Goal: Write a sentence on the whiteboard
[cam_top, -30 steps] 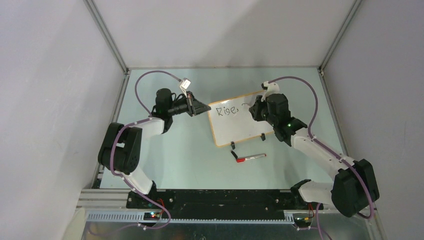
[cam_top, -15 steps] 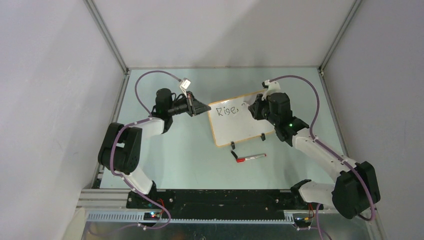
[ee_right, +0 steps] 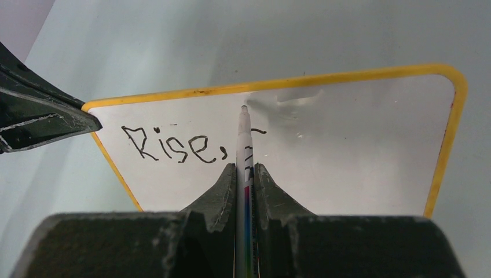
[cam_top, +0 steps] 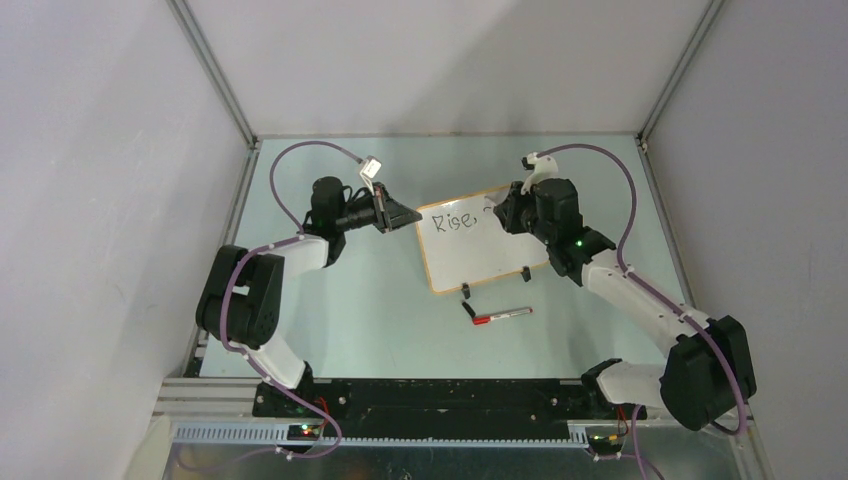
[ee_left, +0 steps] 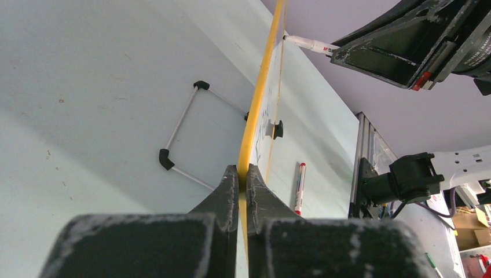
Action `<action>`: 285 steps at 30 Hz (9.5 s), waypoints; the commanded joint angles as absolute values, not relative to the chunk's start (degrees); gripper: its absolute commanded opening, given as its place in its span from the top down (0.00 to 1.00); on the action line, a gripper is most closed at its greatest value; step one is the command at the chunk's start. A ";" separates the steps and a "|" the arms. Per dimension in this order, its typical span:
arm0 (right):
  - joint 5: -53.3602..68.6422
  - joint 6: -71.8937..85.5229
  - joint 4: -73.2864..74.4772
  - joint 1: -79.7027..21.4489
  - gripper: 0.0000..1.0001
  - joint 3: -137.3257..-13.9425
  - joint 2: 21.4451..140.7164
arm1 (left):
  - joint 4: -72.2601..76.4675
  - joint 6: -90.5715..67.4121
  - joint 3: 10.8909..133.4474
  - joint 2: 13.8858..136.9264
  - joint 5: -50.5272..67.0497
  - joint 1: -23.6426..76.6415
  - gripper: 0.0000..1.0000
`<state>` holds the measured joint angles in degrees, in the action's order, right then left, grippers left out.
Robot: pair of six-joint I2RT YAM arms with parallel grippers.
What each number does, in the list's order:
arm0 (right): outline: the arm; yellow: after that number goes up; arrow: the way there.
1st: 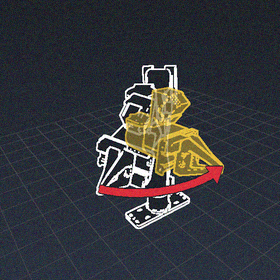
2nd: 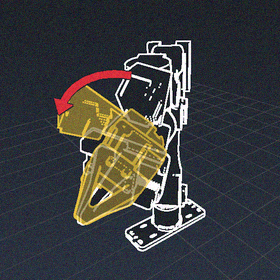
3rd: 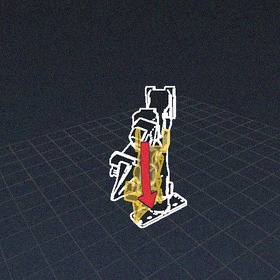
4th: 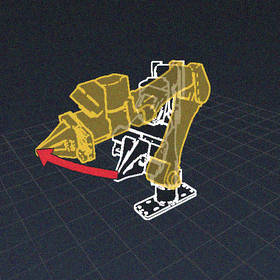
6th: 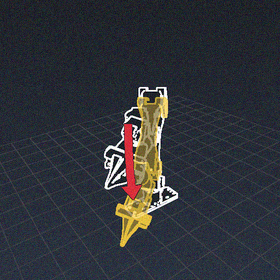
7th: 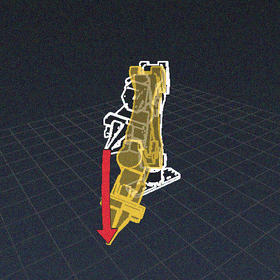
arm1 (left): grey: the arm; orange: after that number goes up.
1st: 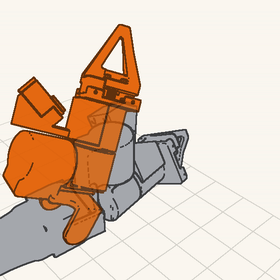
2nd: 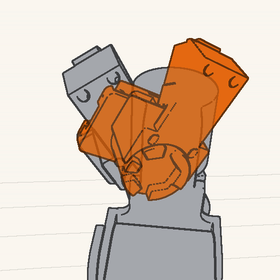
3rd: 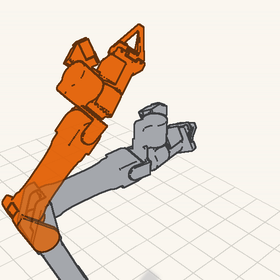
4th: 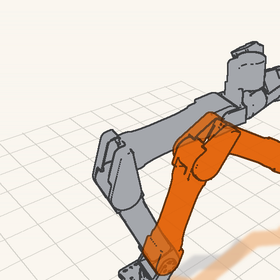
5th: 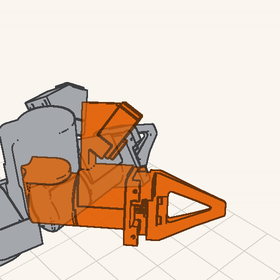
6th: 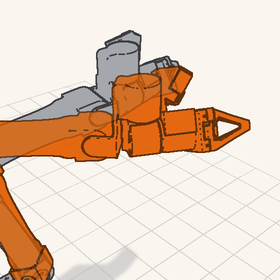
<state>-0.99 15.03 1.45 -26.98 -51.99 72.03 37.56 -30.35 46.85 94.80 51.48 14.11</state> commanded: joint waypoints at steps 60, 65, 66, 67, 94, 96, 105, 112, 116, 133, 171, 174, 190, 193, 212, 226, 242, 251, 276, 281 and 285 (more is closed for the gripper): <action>-0.64 16.40 5.48 -26.49 1.00 -49.17 70.11 | 37.27 -28.21 47.72 92.23 51.86 13.70 0.98; -0.67 16.40 5.76 -26.50 1.00 -48.88 69.71 | 37.32 -28.16 47.72 92.28 51.91 13.64 0.98; -0.67 16.38 5.97 -26.53 1.00 -48.87 69.70 | 37.35 -28.24 47.68 92.28 51.87 13.63 0.98; -0.69 16.35 6.15 -26.52 1.00 -48.87 69.70 | 37.35 -28.23 47.74 92.22 51.86 13.62 0.98; -2.32 16.31 4.18 -26.20 1.00 -48.94 68.63 | 37.27 -28.12 47.71 92.27 51.90 13.68 0.98; -2.06 16.34 4.30 -26.12 1.00 -49.11 68.18 | 37.27 -28.12 47.70 92.26 51.87 13.64 0.98; -0.90 15.86 4.89 -25.84 1.00 -49.57 66.25 | 37.18 -28.12 47.72 92.20 51.86 13.64 0.98; -0.65 15.99 4.41 -25.07 1.00 -50.03 67.89 | 37.25 -28.18 47.70 92.19 51.88 13.67 0.98; -0.88 15.92 4.69 -24.88 1.00 -50.81 68.57 | 37.27 -28.16 47.63 92.18 51.90 13.65 0.97; -0.62 16.04 4.65 -24.79 1.00 -52.79 70.97 | 37.54 -28.29 47.64 92.35 51.94 13.67 0.98; -0.68 16.13 8.47 -24.28 1.00 -53.78 72.24 | 37.53 -28.19 47.59 92.21 52.16 13.69 0.98; -0.77 16.09 8.64 -24.29 1.00 -53.41 72.07 | 37.53 -28.19 47.55 92.13 52.12 13.63 0.98; -0.69 16.43 9.45 -24.33 1.00 -51.62 70.52 | 37.44 -28.17 47.52 92.04 52.12 13.64 0.98; -0.67 16.49 9.43 -24.35 1.00 -51.59 70.49 | 37.44 -28.21 47.55 92.03 52.10 13.64 0.98; -0.64 15.92 7.16 -24.29 1.00 -52.20 71.30 | 37.35 -28.20 47.62 92.19 52.25 13.62 0.97; -0.63 15.82 7.10 -24.27 1.00 -53.89 72.34 | 37.36 -28.21 47.63 92.28 52.21 13.62 0.97; 0.72 15.70 7.25 -24.17 1.00 -55.23 72.95 | 37.29 -28.12 47.60 92.26 52.24 13.68 0.98; 0.41 15.75 7.09 -23.64 1.00 -55.28 72.97 | 37.31 -28.12 47.59 92.27 52.26 13.64 0.97; 0.00 16.53 7.09 -22.57 1.00 -56.11 73.90 | 37.29 -27.95 47.66 92.25 52.32 13.63 0.97; 0.00 16.60 7.22 -22.24 1.00 -56.14 73.72 | 37.27 -27.95 47.58 92.34 52.31 13.64 0.97; 0.00 16.75 7.46 -22.01 1.00 -56.16 73.58 | 37.27 -27.96 47.64 92.34 52.22 13.67 0.98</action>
<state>0.95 16.47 8.69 -22.68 -53.82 73.34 36.86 -29.93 46.85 94.48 51.70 14.09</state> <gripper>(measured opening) 0.154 0.025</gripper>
